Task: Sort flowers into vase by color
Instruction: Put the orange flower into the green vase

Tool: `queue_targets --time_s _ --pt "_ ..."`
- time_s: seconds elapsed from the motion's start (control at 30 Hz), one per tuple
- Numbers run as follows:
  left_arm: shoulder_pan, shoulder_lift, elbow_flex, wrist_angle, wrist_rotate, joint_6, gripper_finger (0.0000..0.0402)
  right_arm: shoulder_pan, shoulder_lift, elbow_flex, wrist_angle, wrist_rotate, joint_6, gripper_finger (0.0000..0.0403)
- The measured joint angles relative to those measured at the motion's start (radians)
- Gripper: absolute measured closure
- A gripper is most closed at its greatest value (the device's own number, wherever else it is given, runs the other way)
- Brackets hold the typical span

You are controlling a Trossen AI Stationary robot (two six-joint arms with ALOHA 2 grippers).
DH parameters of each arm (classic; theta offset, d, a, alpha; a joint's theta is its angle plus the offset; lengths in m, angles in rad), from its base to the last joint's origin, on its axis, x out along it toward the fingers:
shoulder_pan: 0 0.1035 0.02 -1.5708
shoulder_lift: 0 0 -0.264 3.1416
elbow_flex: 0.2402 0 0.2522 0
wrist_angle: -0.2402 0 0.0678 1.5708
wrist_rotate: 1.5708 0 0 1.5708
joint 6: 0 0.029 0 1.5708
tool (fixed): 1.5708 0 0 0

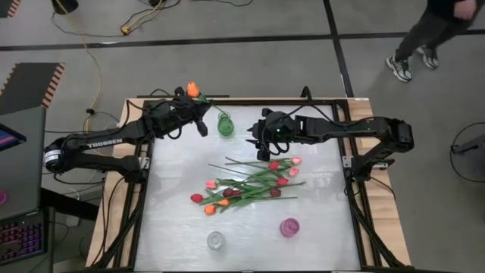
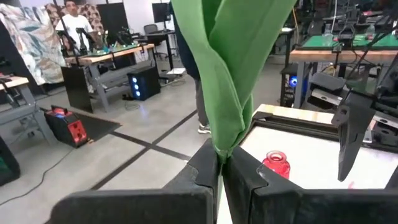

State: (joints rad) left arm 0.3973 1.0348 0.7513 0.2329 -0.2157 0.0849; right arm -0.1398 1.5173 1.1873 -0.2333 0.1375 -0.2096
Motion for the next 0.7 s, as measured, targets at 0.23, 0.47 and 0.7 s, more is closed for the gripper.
queue_targets --time_s 0.23,0.47,0.7 --pt "0.002 0.072 0.0 -0.006 0.0 -0.018 0.0401 0.001 0.0 0.0 0.0 0.0 0.0 0.0209" --pt "0.002 0.164 0.0 0.025 -0.019 -0.018 0.0401 0.001 0.0 0.0 -0.018 -0.001 0.0 0.0209" --pt "0.002 0.22 -0.001 0.021 -0.082 -0.014 0.0383 0.001 0.0 0.0 -0.024 -0.001 0.0 0.021"
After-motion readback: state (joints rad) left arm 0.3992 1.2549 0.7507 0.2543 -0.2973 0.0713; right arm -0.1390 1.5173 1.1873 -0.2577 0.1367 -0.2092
